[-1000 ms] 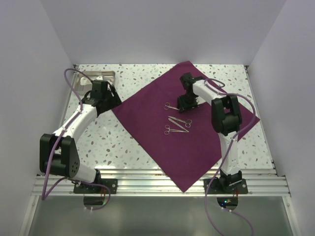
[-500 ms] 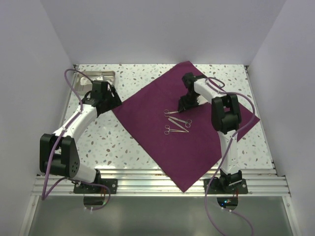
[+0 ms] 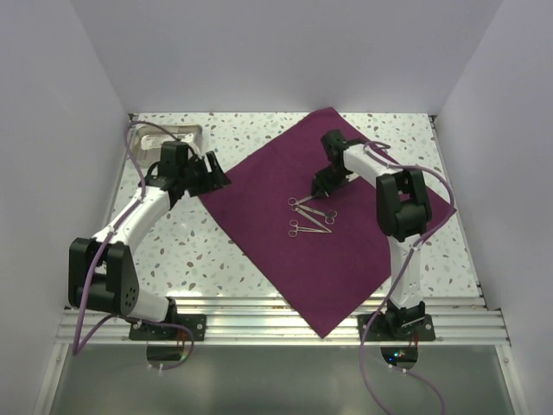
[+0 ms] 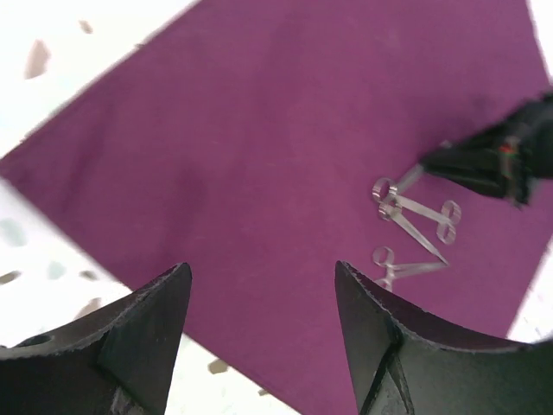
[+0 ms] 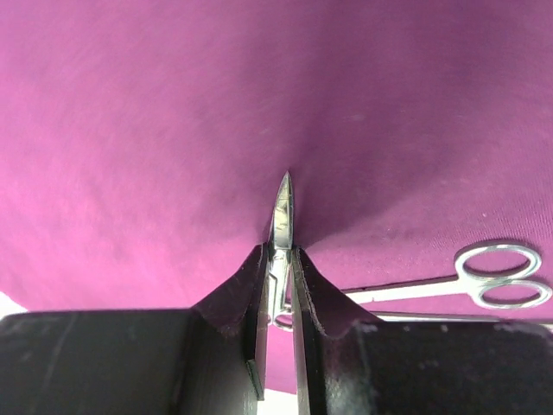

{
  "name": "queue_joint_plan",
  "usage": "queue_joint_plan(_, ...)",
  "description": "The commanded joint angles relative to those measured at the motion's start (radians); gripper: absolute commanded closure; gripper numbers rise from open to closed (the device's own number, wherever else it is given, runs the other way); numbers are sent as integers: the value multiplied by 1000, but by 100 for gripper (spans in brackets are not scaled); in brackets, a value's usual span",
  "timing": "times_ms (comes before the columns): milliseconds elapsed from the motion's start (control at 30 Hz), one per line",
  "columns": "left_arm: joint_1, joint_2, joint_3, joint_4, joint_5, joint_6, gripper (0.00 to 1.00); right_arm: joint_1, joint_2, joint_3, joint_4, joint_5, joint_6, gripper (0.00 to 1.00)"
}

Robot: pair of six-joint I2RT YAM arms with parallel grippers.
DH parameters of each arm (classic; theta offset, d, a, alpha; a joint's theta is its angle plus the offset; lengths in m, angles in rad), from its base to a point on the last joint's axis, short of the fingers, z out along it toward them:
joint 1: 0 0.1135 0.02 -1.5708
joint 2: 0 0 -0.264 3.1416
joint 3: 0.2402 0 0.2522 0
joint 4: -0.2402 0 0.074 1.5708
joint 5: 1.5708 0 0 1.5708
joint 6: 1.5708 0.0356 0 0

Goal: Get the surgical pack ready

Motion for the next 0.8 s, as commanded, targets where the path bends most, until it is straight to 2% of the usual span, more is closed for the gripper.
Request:
queue_joint_plan(0, -6, -17, -4, 119, 254, 49, 29, 8, -113, -56, 172, -41, -205, 100)
queue_joint_plan(267, -75, 50, -10, 221, 454, 0, 26, 45, -242, -146, 304, -107, -463, 100)
queue_joint_plan(500, -185, 155, -17, 329, 488, -103, 26, 105, -346, -139, 324, -261, -647, 100)
queue_joint_plan(567, -216, 176, -5, 340, 492, -121, 26, 136, -369, -117, 286, -290, -681, 100)
queue_joint_plan(767, -237, 192, 24, 318, 480, -129, 26, 192, -426, -126, 297, -330, -682, 100)
